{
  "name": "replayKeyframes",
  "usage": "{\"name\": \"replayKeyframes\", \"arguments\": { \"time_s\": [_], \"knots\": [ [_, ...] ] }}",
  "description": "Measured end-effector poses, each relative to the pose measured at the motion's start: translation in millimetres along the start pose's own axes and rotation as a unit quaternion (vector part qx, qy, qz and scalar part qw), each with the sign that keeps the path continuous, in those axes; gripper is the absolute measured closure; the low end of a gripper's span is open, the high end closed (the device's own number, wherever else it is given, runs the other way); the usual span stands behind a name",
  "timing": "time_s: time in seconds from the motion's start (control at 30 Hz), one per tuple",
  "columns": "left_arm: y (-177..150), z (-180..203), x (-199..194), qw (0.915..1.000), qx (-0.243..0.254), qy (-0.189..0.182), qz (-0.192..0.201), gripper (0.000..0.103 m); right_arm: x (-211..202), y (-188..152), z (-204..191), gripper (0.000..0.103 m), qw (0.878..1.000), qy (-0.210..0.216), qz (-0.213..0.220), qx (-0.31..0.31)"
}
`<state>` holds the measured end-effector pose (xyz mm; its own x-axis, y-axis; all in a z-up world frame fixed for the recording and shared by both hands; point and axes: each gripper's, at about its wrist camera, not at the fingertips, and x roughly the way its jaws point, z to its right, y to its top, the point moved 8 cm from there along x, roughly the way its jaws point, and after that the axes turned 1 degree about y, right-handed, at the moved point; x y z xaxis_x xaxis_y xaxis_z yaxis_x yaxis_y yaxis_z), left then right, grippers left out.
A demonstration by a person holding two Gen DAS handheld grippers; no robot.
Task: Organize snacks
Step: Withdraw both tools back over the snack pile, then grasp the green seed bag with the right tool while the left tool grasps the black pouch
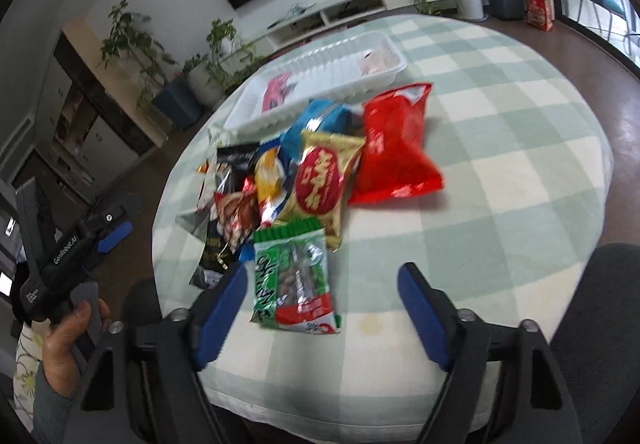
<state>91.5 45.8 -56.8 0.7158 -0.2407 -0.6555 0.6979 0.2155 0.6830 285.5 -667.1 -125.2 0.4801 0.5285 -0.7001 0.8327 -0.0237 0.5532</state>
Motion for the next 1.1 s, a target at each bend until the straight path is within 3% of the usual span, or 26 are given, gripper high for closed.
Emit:
{"name": "replayKeyframes", "arguments": {
  "time_s": [0.37,0.5,0.67,1.0,1.1],
  "knots": [
    [-18,59,14,0.9945,0.075,-0.057,-0.045,0.001,25,-13,-16,0.031,0.998,-0.019,-0.048,-0.036],
    [-26,61,21,0.9926,0.075,-0.068,-0.067,0.001,32,-14,-19,0.031,0.997,-0.027,-0.052,-0.048],
    [-36,62,32,0.9905,0.068,-0.081,-0.088,0.001,33,-6,-14,0.031,0.998,-0.004,-0.054,-0.018],
    [-40,68,39,0.9891,0.089,-0.071,-0.093,0.001,36,0,-9,0.038,0.998,0.026,-0.062,-0.004],
    [-41,68,41,0.9887,0.094,-0.069,-0.094,0.002,37,2,-8,0.047,0.998,0.021,-0.065,-0.014]
  ]
}}
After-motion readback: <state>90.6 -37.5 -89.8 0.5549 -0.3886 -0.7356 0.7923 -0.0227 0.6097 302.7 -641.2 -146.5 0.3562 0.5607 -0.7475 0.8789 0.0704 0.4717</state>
